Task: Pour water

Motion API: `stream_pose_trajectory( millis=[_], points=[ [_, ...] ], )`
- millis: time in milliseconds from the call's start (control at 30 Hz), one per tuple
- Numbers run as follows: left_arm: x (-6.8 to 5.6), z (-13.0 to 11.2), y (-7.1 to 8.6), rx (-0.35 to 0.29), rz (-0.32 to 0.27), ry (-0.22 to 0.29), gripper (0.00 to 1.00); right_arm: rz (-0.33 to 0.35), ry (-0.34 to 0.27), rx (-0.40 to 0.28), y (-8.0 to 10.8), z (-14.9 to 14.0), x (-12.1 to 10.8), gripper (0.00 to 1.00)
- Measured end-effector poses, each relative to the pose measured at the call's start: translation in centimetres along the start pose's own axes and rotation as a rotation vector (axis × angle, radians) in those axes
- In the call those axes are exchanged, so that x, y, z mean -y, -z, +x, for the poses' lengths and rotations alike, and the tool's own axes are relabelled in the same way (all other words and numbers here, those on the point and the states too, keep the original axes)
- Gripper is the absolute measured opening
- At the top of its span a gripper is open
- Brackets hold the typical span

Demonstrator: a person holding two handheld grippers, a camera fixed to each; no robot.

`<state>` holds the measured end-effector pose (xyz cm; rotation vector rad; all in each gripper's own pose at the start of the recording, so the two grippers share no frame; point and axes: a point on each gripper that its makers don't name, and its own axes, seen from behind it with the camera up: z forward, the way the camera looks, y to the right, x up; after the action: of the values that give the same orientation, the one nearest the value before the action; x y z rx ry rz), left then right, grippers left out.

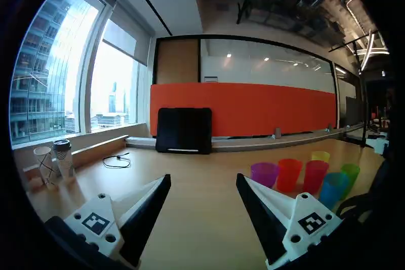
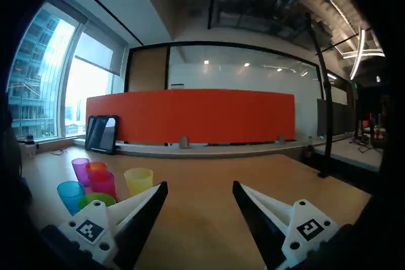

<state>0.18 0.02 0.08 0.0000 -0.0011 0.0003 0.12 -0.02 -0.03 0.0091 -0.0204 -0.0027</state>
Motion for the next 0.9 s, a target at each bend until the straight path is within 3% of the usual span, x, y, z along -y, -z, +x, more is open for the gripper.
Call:
stream_pose_trajectory(
  millis=[200,567,900],
  points=[
    [0.2,2.1,-0.6,0.012,0.004,-0.001,0.96,0.012,0.013,0.008,0.0,2.4,-0.3,1.00],
    [0.2,10.3,-2.2,0.001,-0.034,0.011,0.96,0.040,0.047,-0.005,-0.7,11.0,-0.3,0.99],
    [-0.3,17.7,-3.4,-0.020,-0.067,-0.003,0.96,0.067,0.034,-0.008,-1.5,17.3,0.1,1.00]
  ],
)
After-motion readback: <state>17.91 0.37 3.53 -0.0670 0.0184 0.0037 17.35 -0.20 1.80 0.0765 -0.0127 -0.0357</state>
